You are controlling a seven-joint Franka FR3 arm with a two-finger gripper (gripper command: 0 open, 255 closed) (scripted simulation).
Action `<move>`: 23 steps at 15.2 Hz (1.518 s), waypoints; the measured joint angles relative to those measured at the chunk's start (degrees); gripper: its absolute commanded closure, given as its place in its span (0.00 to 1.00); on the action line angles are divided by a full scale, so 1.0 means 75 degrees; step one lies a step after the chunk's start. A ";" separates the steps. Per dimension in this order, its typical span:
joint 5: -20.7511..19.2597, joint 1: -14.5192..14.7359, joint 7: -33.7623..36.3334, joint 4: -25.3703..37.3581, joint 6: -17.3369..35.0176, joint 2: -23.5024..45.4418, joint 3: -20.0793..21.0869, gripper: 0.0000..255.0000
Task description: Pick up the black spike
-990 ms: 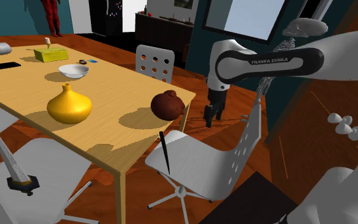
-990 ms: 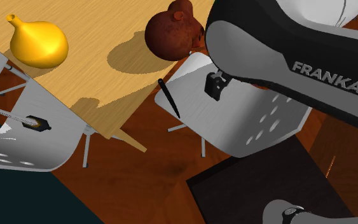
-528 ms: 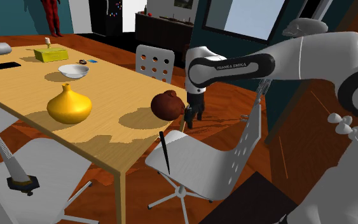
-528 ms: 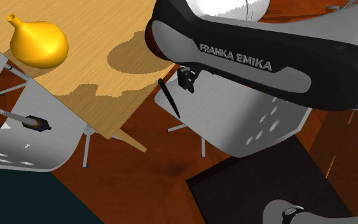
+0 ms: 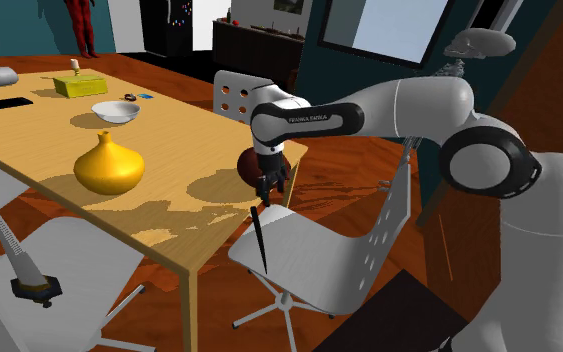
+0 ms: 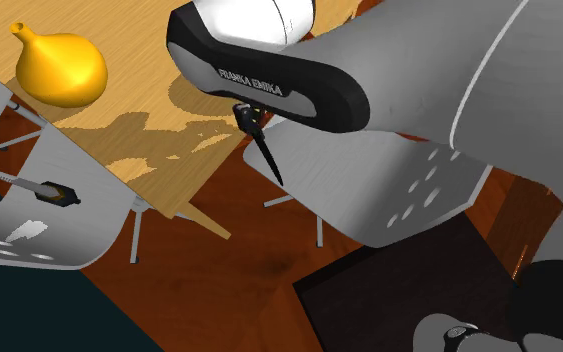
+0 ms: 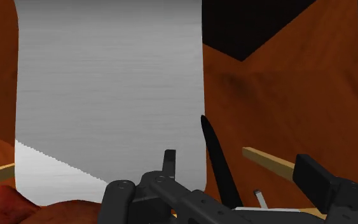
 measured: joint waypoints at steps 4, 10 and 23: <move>-0.0143 0.0279 -0.0111 0.1954 -0.0654 0.1464 0.0099 0.00; -0.0186 0.0414 -0.0148 0.2513 -0.0551 0.2107 0.0162 0.00; -0.0231 0.0376 -0.0142 0.2746 -0.0404 0.2310 -0.0010 1.00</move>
